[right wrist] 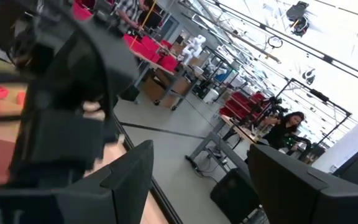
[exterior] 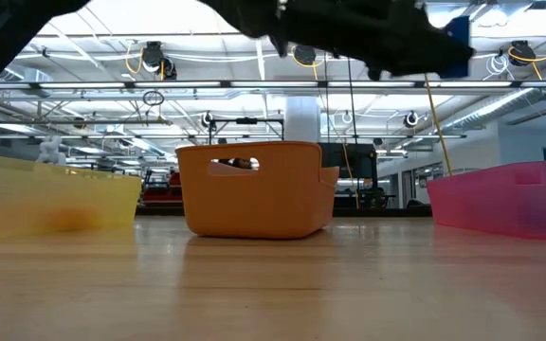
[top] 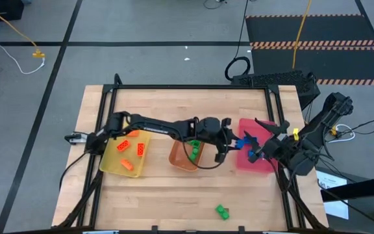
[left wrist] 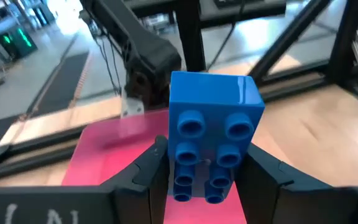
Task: Sort & place blocks by color
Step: Put he blue game piece into the pink bin
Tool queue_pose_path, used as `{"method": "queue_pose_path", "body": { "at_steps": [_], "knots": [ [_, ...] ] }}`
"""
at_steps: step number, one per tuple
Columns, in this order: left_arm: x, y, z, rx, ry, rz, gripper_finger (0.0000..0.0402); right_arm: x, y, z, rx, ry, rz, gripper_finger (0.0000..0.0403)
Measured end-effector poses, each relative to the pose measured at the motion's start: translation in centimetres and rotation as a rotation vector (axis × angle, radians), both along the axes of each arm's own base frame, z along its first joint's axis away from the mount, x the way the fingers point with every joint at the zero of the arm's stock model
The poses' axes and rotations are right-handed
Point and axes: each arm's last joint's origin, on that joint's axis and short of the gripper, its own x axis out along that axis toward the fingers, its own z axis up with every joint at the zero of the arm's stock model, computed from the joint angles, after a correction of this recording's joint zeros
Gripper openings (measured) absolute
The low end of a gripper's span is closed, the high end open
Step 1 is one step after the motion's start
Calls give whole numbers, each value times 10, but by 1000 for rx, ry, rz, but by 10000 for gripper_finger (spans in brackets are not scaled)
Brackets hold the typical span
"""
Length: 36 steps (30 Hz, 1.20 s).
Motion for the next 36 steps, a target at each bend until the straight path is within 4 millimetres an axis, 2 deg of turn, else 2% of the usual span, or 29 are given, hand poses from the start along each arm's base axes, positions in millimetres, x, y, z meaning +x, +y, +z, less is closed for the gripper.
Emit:
{"method": "queue_pose_path", "body": {
  "at_steps": [5,14,20,30,32,36],
  "knots": [
    [13,-3,-21,-61,-72,10,142,1,0,0,-4,4,0,247],
    [14,-2,-20,-98,-95,24,142,1,0,0,-9,9,-1,247],
    [17,-3,-34,-97,-65,25,142,1,0,0,-5,5,-1,247],
    [24,-3,-52,-129,-109,39,144,1,0,0,2,-2,-1,247],
    [25,-2,-52,-145,-116,55,168,1,0,0,2,-1,0,247],
    [25,-2,-53,-167,-113,84,246,1,0,0,2,-2,0,247]
  ]
}}
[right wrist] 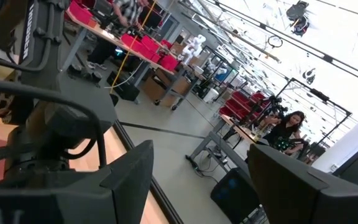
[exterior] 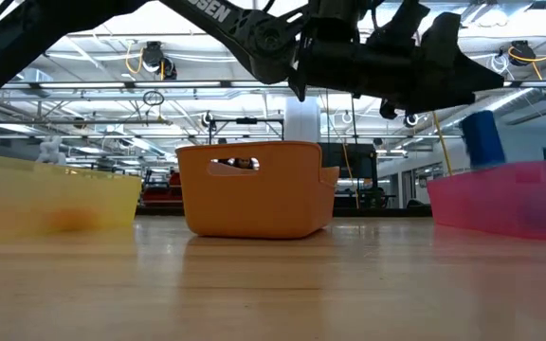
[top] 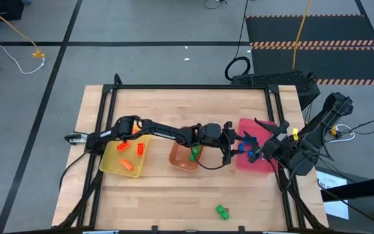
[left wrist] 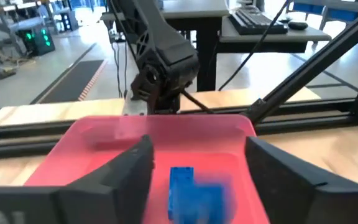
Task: Sort & place blocks by color
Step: Put he blue game piece into the pink bin, then put the green game piece into the orange bin
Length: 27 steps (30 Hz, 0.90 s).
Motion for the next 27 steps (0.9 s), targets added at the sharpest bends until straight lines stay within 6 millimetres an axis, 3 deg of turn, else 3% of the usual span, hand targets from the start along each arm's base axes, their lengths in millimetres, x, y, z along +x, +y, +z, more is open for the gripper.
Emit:
{"method": "queue_pose_path", "body": {
  "at_steps": [5,10,13,17,22,27],
  "knots": [
    [0,0,-2,-7,18,4,314,0,0,0,0,0,0,247],
    [-1,0,-4,-8,43,4,333,0,0,0,0,0,0,247],
    [-3,0,-3,4,84,10,322,0,0,0,1,0,1,247],
    [-12,0,19,65,139,9,290,1,1,-2,11,-9,4,247],
    [-38,-5,58,150,283,20,245,1,1,-12,42,-38,6,247],
    [-72,-9,84,209,496,83,204,1,1,-14,101,-96,4,247]
  ]
}}
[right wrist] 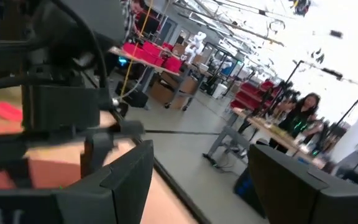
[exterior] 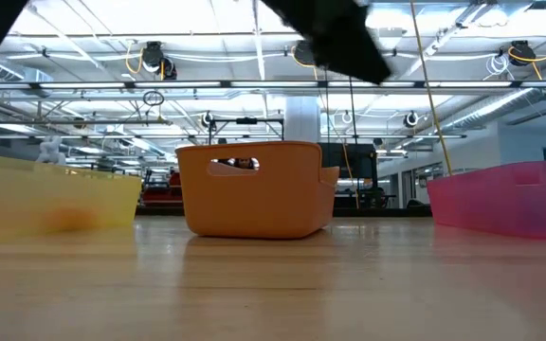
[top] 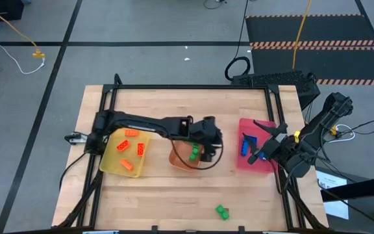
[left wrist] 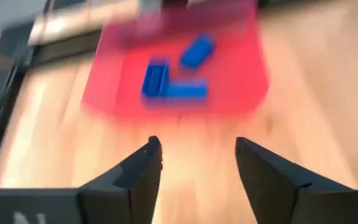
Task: Sort & place blocks by color
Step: Put the green game piece into the orange bin
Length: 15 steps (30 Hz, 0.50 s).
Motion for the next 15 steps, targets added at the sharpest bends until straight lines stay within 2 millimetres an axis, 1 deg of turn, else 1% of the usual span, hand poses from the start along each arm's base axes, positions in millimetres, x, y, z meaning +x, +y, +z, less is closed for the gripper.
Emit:
{"method": "queue_pose_path", "body": {
  "at_steps": [3,5,10,12,15],
  "knots": [
    [-23,0,10,42,143,67,180,0,0,0,41,-36,6,247],
    [-38,0,13,41,246,106,163,3,-1,-2,64,-40,37,247],
    [-68,-4,16,5,460,170,127,17,-6,-19,206,-26,211,247],
    [-75,-8,15,1,528,183,117,26,-7,-24,304,-23,289,247],
    [-80,-15,14,9,573,175,107,41,-9,-25,424,-6,370,247]
  ]
}}
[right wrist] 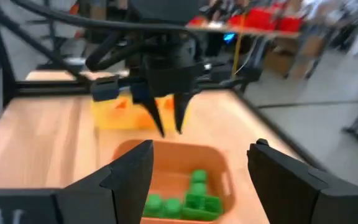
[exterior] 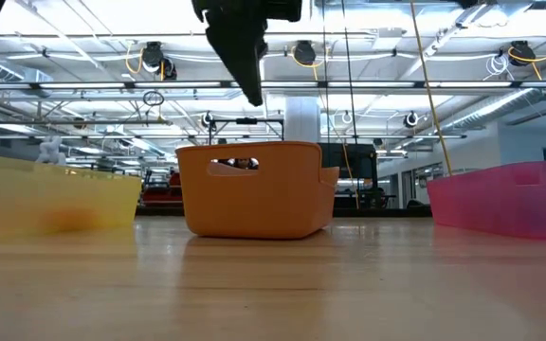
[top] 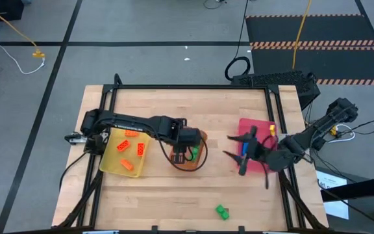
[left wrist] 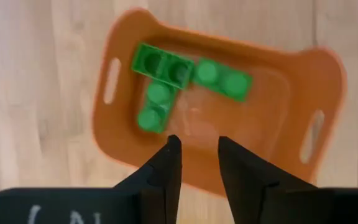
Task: Sort & place blocks by color
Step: Put the green game piece into the orange bin
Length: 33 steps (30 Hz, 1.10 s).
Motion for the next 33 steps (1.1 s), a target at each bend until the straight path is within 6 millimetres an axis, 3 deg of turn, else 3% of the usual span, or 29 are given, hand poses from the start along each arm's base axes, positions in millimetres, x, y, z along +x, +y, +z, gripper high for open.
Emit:
{"method": "queue_pose_path", "body": {
  "at_steps": [7,11,15,22,28,33],
  "knots": [
    [-4,-6,6,65,-11,-40,97,41,1,-2,111,345,51,247],
    [-16,0,11,141,43,50,97,63,11,-4,161,583,75,247],
    [-26,-3,11,164,60,82,97,80,24,-2,240,711,121,247],
    [-42,-9,6,154,-111,67,97,92,36,-2,453,866,91,247],
    [-62,-15,-6,92,-252,74,97,98,56,-19,598,947,106,247],
    [-75,-35,-10,30,-322,85,97,103,79,-34,675,977,162,247]
  ]
}}
